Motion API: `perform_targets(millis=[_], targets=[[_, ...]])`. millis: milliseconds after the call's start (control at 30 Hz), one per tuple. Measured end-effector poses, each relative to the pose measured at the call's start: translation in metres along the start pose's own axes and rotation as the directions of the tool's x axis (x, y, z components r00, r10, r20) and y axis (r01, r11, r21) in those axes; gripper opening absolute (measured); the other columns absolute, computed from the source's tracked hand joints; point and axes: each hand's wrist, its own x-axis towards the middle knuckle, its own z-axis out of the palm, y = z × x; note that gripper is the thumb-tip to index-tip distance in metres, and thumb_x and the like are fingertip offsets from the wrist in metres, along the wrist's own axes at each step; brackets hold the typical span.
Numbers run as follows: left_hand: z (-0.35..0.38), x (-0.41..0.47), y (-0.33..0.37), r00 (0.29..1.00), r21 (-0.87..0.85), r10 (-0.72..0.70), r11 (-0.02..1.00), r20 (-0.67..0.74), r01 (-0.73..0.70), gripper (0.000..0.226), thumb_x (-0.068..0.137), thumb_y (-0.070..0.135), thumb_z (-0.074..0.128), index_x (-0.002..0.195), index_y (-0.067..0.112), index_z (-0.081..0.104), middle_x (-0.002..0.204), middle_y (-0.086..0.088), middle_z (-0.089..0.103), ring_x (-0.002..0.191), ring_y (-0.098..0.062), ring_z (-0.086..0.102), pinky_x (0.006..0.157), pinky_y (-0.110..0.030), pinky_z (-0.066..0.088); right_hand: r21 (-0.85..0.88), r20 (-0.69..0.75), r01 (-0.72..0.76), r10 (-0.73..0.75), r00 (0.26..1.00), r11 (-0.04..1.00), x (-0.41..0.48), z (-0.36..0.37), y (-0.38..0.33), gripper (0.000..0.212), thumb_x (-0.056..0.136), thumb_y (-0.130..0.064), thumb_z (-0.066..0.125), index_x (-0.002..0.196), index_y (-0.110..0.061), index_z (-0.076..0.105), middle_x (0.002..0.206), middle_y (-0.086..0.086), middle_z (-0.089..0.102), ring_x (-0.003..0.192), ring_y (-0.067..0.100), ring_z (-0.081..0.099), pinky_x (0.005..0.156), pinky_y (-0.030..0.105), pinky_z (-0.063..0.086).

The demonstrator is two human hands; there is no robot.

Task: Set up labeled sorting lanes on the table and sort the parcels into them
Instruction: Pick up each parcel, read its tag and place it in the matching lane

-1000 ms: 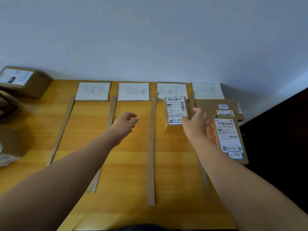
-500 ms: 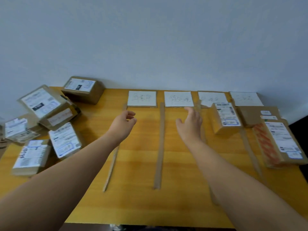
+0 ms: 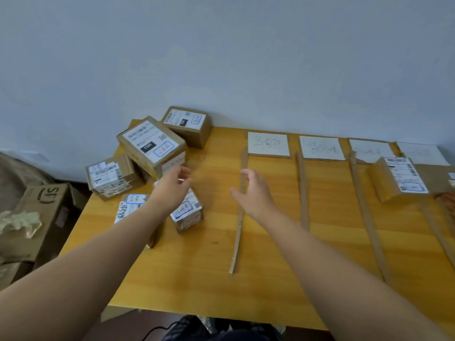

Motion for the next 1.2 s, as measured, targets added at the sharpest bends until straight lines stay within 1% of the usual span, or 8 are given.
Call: perform_targets(millis=[200, 300, 533, 733, 900, 1067, 1133, 1200], targets=[[-0.024, -0.006, -0.055, 0.987, -0.04, -0.159, 0.987, -0.025, 0.158, 0.03, 0.097, 0.019, 0.049, 0.126, 0.014, 0.053, 0.118, -0.001, 0.057, 0.105, -0.017, 0.053, 0.085, -0.032, 0.044, -0.272, 0.28, 0.023, 0.057, 0.958, 0.962, -0.002, 0.06, -0.025, 0.093, 0.079, -0.061, 0.063, 0.15, -0.018, 0.021, 0.153, 0.006, 0.025, 0.142, 0.027, 0.021, 0.112, 0.045, 0.03], [-0.027, -0.007, -0.072, 0.98, -0.058, -0.197, 0.979, -0.01, 0.196, 0.025, 0.097, 0.02, 0.049, 0.121, 0.013, 0.054, 0.112, 0.0, 0.057, 0.103, -0.018, 0.054, 0.081, -0.029, 0.04, -0.401, 0.328, 0.049, 0.093, 0.94, 0.915, -0.002, 0.079, -0.036, 0.105, 0.072, -0.068, 0.065, 0.149, -0.014, 0.019, 0.151, 0.009, 0.027, 0.14, 0.028, 0.024, 0.11, 0.044, 0.03], [-0.022, -0.004, -0.08, 0.975, -0.067, -0.21, 0.974, 0.067, 0.215, 0.022, 0.096, 0.018, 0.05, 0.117, 0.013, 0.055, 0.108, 0.0, 0.059, 0.099, -0.019, 0.056, 0.081, -0.03, 0.043, -0.46, 0.254, -0.002, 0.134, 0.958, 0.888, 0.002, 0.112, -0.047, 0.107, 0.064, -0.071, 0.07, 0.141, -0.011, 0.027, 0.14, 0.008, 0.037, 0.131, 0.026, 0.035, 0.099, 0.042, 0.036], [-0.019, -0.002, -0.079, 0.972, -0.107, -0.21, 0.969, 0.109, 0.222, 0.024, 0.096, 0.02, 0.051, 0.119, 0.018, 0.054, 0.109, 0.0, 0.06, 0.098, -0.021, 0.059, 0.082, -0.033, 0.048, -0.302, 0.17, -0.051, 0.107, 0.98, 0.952, 0.004, 0.109, -0.032, 0.085, 0.067, -0.051, 0.077, 0.129, -0.011, 0.036, 0.125, 0.004, 0.046, 0.115, 0.022, 0.048, 0.086, 0.039, 0.049], [-0.014, -0.004, -0.073, 0.973, -0.122, -0.19, 0.971, 0.129, 0.206, 0.017, 0.095, 0.018, 0.052, 0.112, 0.02, 0.055, 0.11, -0.001, 0.061, 0.098, -0.019, 0.057, 0.081, -0.03, 0.046, -0.282, 0.146, -0.039, 0.083, 0.986, 0.959, 0.005, 0.087, -0.023, 0.081, 0.065, -0.052, 0.076, 0.128, -0.015, 0.04, 0.12, 0.0, 0.048, 0.109, 0.018, 0.05, 0.08, 0.036, 0.051], [-0.004, -0.009, -0.062, 0.964, -0.096, -0.177, 0.975, 0.199, 0.199, 0.035, 0.095, 0.027, 0.053, 0.127, 0.014, 0.052, 0.12, -0.004, 0.059, 0.11, -0.022, 0.057, 0.1, -0.039, 0.045, -0.292, 0.088, -0.115, 0.146, 0.985, 0.95, 0.001, 0.057, -0.013, 0.084, 0.064, -0.054, 0.077, 0.126, -0.014, 0.039, 0.12, 0.001, 0.044, 0.109, 0.018, 0.048, 0.082, 0.036, 0.05], [0.001, -0.012, -0.053, 0.954, -0.116, -0.177, 0.971, 0.243, 0.209, 0.038, 0.096, 0.033, 0.052, 0.128, 0.013, 0.051, 0.117, -0.003, 0.058, 0.106, -0.021, 0.06, 0.098, -0.041, 0.048, -0.264, 0.054, -0.133, 0.152, 0.987, 0.955, -0.003, 0.045, -0.009, 0.084, 0.064, -0.051, 0.077, 0.127, -0.012, 0.038, 0.12, 0.002, 0.043, 0.11, 0.018, 0.048, 0.082, 0.035, 0.049], [0.006, -0.016, -0.039, 0.934, -0.158, -0.181, 0.958, 0.308, 0.238, 0.045, 0.095, 0.041, 0.051, 0.131, 0.014, 0.048, 0.117, 0.001, 0.055, 0.101, -0.018, 0.061, 0.093, -0.036, 0.05, -0.203, 0.008, -0.148, 0.153, 0.988, 0.968, -0.008, 0.035, -0.006, 0.083, 0.064, -0.049, 0.078, 0.126, -0.011, 0.037, 0.119, 0.002, 0.045, 0.109, 0.018, 0.049, 0.084, 0.036, 0.05]])
